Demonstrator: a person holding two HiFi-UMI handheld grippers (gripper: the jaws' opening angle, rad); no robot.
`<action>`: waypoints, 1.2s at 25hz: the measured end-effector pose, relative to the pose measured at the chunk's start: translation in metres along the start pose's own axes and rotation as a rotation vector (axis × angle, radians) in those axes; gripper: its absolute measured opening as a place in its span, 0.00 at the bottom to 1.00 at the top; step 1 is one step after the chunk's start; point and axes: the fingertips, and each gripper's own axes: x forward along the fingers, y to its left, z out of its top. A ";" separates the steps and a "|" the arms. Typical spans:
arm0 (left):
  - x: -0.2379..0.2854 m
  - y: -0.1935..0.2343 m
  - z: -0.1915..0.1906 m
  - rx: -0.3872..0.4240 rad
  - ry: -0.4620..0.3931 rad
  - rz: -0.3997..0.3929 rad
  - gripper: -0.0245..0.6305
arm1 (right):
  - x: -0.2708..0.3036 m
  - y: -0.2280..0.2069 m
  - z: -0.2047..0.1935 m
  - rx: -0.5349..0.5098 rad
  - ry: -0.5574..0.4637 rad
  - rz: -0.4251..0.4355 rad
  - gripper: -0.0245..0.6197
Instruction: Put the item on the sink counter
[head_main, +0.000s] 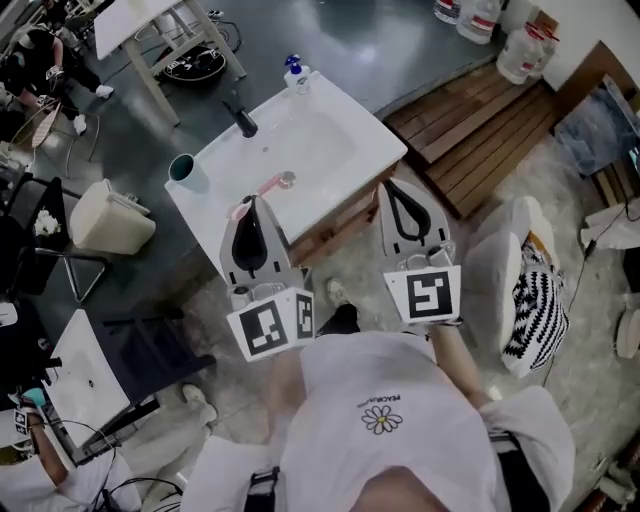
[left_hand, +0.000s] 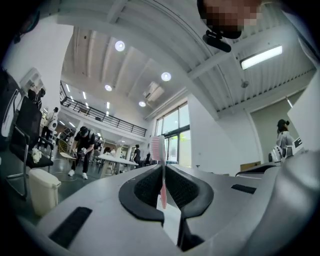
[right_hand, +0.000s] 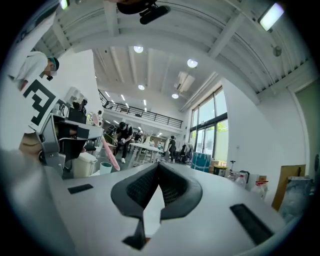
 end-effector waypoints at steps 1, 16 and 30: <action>0.013 0.010 -0.002 0.001 -0.002 0.017 0.08 | 0.020 0.002 -0.002 0.003 -0.001 0.019 0.05; 0.079 0.112 0.003 0.046 -0.015 0.310 0.08 | 0.190 0.065 0.015 0.089 -0.077 0.326 0.05; 0.073 0.128 0.015 0.143 -0.036 0.690 0.08 | 0.257 0.104 0.026 0.174 -0.195 0.678 0.05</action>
